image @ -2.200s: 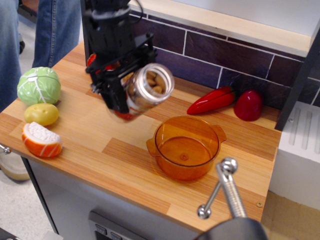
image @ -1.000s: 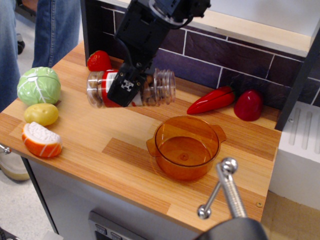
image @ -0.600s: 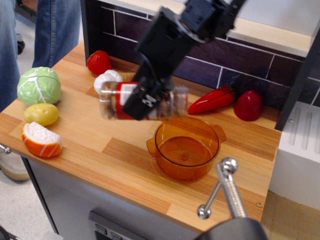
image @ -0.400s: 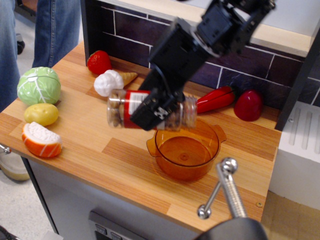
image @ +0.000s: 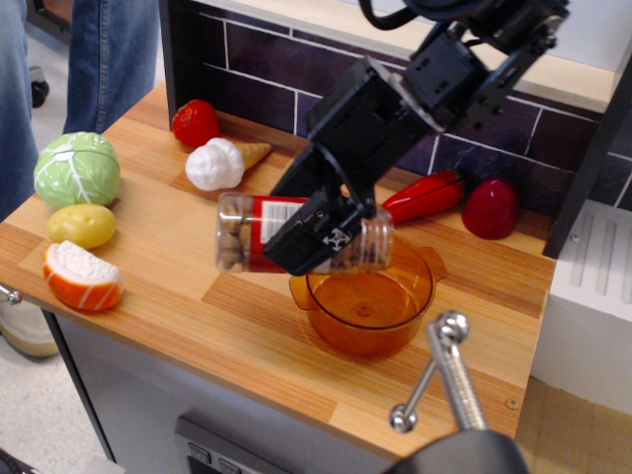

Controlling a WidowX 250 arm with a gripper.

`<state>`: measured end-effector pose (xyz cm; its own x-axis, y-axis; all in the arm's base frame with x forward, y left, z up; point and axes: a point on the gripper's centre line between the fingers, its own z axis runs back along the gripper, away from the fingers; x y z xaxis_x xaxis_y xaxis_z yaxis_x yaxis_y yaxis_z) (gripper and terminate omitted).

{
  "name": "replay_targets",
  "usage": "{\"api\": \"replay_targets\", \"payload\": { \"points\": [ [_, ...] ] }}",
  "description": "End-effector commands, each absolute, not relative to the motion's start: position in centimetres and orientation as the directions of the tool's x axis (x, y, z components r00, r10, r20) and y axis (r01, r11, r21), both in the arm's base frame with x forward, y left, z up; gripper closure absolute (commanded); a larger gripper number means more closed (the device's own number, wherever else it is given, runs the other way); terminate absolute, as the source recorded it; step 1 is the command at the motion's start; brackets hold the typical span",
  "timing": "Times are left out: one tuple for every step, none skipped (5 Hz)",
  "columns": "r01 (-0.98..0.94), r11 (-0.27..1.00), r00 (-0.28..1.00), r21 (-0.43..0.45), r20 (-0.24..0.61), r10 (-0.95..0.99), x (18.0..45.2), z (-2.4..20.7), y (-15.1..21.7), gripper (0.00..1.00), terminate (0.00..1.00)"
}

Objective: Pour almonds in pot

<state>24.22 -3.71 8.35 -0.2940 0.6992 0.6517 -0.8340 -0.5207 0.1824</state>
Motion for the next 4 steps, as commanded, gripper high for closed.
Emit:
{"api": "replay_targets", "payload": {
  "points": [
    [-0.77,-0.621,-0.365,0.149,0.695,0.619,24.0,9.2,-4.7,1.0,0.0],
    [-0.749,-0.646,-0.379,0.148,0.704,0.6,24.0,9.2,-4.8,1.0,0.0],
    [-0.72,-0.678,-0.372,0.147,0.743,0.556,23.2,9.4,-4.4,1.0,0.0],
    [-0.645,-0.747,-0.417,0.159,0.747,0.518,22.3,10.1,-4.8,1.0,0.0]
  ]
}}
